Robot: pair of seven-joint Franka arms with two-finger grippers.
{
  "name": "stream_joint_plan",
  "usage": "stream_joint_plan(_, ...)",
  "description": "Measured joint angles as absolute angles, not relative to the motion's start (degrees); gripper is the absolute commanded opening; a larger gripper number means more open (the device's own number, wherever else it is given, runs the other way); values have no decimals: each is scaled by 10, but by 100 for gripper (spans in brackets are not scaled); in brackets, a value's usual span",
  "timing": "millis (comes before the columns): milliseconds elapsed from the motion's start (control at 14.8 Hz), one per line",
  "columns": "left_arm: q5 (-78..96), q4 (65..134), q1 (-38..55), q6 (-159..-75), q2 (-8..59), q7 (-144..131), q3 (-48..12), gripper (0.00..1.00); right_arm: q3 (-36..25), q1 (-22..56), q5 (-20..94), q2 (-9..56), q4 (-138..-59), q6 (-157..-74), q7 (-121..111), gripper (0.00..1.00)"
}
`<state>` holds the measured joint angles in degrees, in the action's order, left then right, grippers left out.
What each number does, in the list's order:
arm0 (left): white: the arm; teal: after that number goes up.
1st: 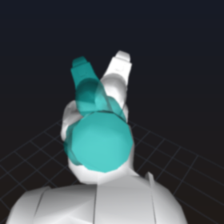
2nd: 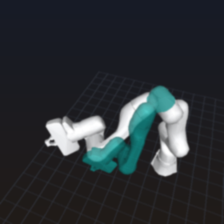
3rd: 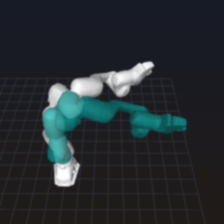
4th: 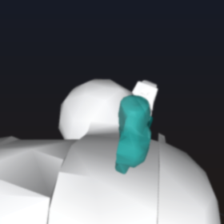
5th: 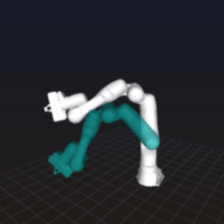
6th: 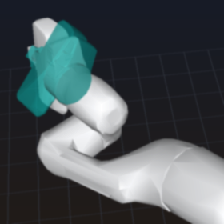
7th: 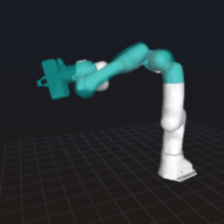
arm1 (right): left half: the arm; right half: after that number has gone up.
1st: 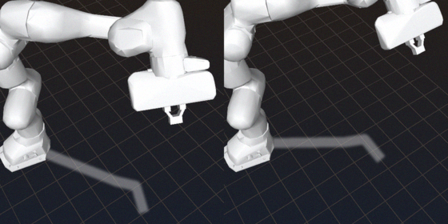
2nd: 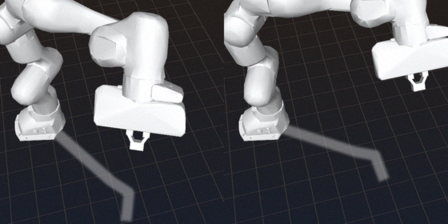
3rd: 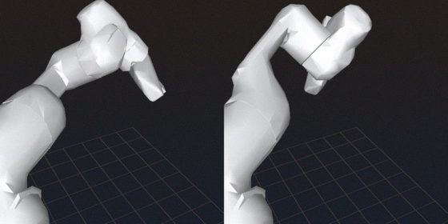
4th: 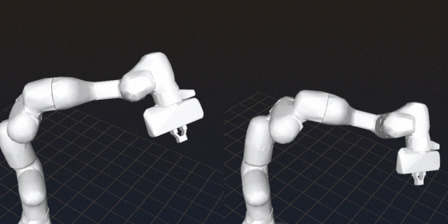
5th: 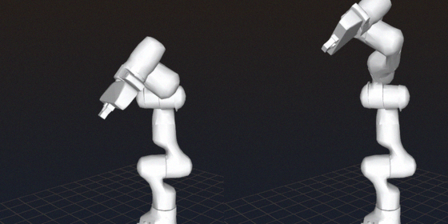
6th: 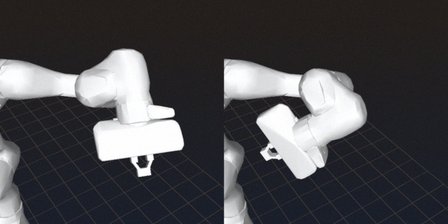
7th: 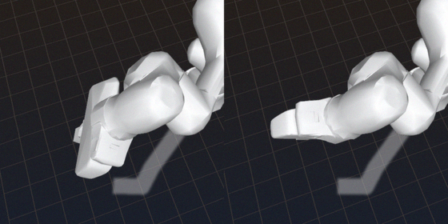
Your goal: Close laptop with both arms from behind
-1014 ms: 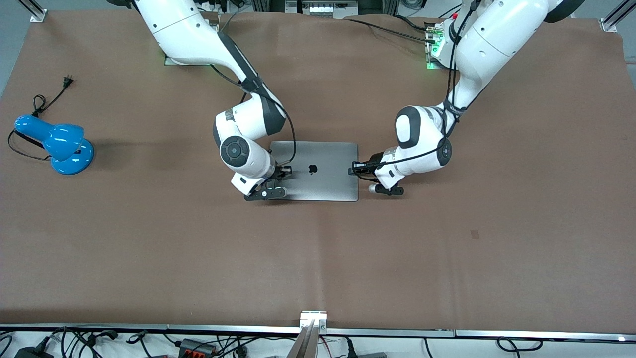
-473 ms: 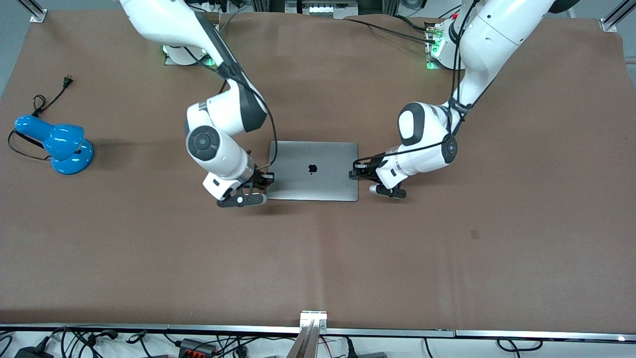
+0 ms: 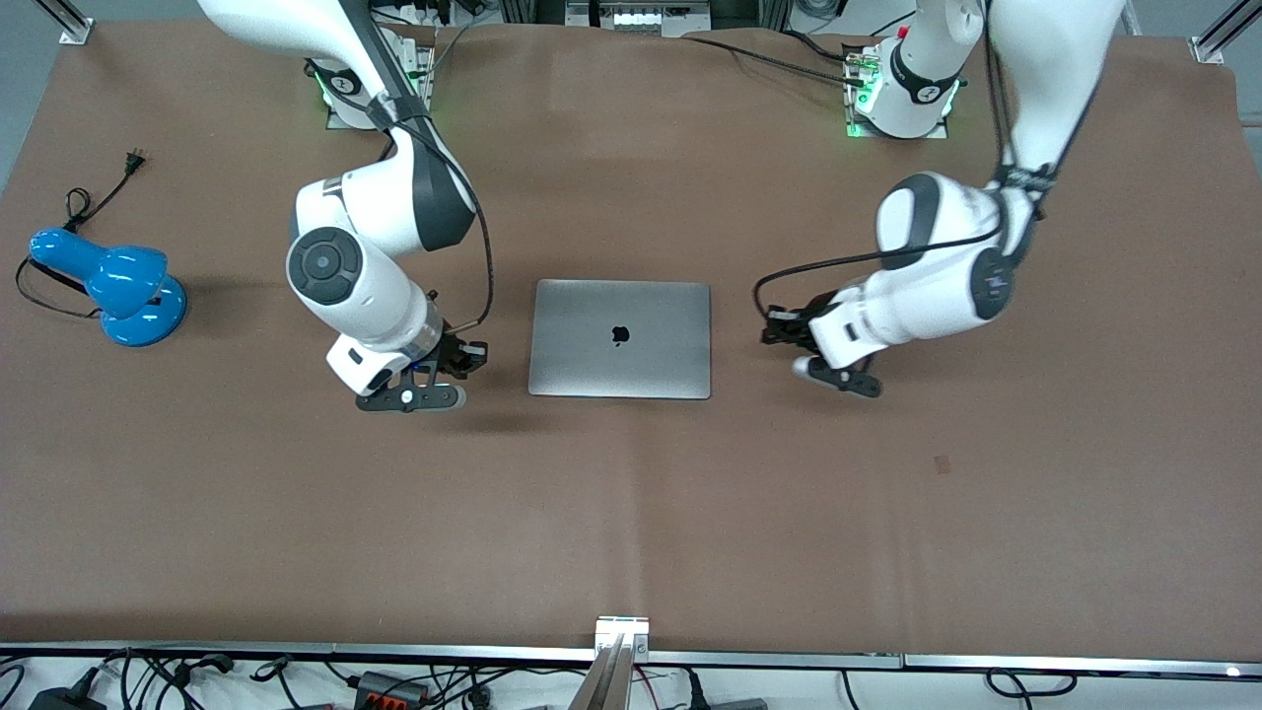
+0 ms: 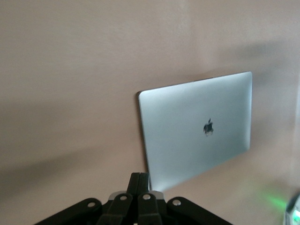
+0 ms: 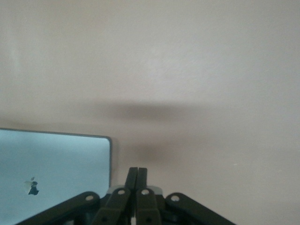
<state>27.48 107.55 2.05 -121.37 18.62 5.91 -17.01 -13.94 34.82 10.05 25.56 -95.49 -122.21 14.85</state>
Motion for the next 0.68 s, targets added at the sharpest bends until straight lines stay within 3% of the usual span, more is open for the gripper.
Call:
stream_joint_plan(271,180,975,-31,-1042,144,30,-156,0,-183,348,97,216,-949,-1190,143,100)
stream_joint_plan(473,125,881,-50,-921,134,6,-154,0,-223,347,96,186,-898,-1097,142,100)
stream_joint_plan(676,91,832,-74,-861,128,2,-153,13,-252,343,85,177,-836,-1032,141,100)
